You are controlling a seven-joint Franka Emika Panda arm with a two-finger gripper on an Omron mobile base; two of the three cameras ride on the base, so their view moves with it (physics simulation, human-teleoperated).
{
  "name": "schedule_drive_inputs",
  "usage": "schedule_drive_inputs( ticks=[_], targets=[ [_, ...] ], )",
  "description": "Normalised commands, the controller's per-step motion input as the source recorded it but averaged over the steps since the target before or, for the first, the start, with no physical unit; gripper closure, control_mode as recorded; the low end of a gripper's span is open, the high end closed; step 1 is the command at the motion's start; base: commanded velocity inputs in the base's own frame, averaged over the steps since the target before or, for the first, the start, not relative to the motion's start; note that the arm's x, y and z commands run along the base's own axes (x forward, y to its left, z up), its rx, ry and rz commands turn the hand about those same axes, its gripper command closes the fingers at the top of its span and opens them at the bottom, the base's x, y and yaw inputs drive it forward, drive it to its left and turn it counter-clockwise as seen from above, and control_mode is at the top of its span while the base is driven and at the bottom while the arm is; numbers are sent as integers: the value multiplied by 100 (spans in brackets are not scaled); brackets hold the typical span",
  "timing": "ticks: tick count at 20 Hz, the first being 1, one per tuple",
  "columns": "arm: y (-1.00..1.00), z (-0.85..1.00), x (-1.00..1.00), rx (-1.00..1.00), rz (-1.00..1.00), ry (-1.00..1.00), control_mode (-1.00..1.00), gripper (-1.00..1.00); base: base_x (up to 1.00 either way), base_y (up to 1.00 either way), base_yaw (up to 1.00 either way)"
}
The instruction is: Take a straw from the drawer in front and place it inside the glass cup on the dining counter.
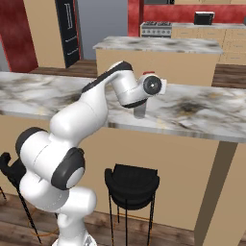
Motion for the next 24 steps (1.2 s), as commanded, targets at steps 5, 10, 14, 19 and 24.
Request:
schedule_drive_inputs(
  ticks=[5,10,14,19,24],
  targets=[
    [2,0,1,0,-1,0,-100,100,0,0,0],
    [5,0,1,0,-1,2,-100,100,0,0,0],
    [17,0,0,0,-1,1,-100,-100,0,0,0],
    [10,0,0,0,-3,2,-100,-100,0,0,0],
    [0,2,0,0,-5,0,-100,-100,0,0,0]
  ],
)
